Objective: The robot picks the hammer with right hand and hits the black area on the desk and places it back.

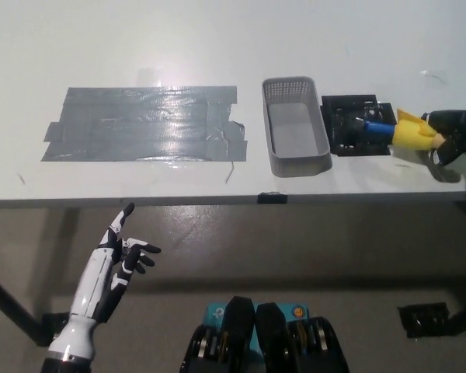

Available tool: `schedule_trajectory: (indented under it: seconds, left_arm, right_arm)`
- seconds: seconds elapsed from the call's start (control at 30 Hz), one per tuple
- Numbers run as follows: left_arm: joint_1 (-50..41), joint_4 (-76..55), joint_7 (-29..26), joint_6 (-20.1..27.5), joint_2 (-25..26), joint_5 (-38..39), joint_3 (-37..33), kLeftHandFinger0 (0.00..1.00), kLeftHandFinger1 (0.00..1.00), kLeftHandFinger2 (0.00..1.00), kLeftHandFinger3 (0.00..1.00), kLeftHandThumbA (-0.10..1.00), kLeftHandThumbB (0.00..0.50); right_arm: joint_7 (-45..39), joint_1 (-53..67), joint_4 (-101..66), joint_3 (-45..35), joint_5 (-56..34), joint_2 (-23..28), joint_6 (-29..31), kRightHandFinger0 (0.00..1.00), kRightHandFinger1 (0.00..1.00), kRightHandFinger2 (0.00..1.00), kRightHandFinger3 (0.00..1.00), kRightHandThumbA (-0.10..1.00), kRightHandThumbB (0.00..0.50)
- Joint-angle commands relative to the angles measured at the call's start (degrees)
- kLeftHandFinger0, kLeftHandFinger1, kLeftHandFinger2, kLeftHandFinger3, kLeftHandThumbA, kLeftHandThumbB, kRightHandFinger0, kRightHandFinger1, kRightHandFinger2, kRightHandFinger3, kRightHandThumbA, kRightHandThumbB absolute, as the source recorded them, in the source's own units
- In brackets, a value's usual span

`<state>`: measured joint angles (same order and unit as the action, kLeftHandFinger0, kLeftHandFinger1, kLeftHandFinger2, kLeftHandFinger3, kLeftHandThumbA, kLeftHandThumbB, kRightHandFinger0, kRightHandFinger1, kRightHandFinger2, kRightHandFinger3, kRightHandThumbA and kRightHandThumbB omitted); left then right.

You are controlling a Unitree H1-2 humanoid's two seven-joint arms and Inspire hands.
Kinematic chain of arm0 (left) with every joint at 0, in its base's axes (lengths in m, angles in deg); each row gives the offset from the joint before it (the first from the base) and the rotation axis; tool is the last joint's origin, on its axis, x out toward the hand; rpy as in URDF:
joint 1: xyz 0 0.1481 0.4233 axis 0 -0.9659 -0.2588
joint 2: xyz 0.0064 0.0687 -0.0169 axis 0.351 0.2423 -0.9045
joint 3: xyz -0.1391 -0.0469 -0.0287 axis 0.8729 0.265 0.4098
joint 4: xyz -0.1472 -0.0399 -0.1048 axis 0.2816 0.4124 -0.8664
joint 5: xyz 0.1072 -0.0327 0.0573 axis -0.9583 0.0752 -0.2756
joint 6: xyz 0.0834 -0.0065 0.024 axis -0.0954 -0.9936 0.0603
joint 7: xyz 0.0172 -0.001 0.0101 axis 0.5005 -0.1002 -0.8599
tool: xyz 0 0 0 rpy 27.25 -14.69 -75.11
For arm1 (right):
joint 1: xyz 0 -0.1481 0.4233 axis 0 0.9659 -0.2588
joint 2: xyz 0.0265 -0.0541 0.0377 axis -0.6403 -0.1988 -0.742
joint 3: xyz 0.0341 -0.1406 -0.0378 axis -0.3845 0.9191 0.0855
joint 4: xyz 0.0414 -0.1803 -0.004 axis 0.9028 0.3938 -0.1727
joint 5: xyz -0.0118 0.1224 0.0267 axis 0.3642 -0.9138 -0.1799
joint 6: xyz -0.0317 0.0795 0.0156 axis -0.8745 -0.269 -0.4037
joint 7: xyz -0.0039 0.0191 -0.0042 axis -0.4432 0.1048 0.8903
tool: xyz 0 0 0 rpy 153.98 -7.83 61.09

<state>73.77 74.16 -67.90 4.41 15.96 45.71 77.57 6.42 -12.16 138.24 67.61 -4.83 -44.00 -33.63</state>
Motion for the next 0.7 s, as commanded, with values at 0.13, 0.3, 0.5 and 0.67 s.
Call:
schedule_trajectory:
  seconds: [0.13, 0.3, 0.5, 0.67]
  left_arm:
    - [0.0, -2.12, -0.05, 1.61, 0.95, 0.49, 0.2, 0.45, 0.45, 0.53, 0.99, 1.0, 0.007]
    - [0.2, -1.85, -0.19, 2.07, 0.91, 0.52, 0.22, 0.4, 0.43, 0.5, 0.97, 1.0, 0.0]
    - [-0.08, -1.26, -0.33, 3.03, 0.87, 0.83, 0.23, 0.38, 0.42, 0.51, 0.96, 1.0, 0.0]
    - [-0.47, -2.03, 0.02, 1.47, 0.53, 1.43, 0.33, 0.4, 0.43, 0.51, 0.95, 1.0, 0.0]
  right_arm:
    - [-0.84, -3.73, 0.06, -8.12, -4.84, 2.34, 1.96, 0.38, 0.86, 1.0, 0.28, -0.1, 0.165]
    - [-2.37, -5.65, 1.4, -20.08, -13.29, 1.84, 0.95, 0.41, 0.82, 1.0, 0.82, -0.1, 0.178]
    - [2.81, -6.61, 12.06, -31.26, -18.72, -1.99, 3.13, 0.21, 0.64, 0.95, 0.95, -0.1, 0.159]
    - [6.48, -4.89, 19.07, -45.21, -27.42, -5.75, -7.89, 0.73, 1.0, 1.0, 1.0, 0.22, 0.206]
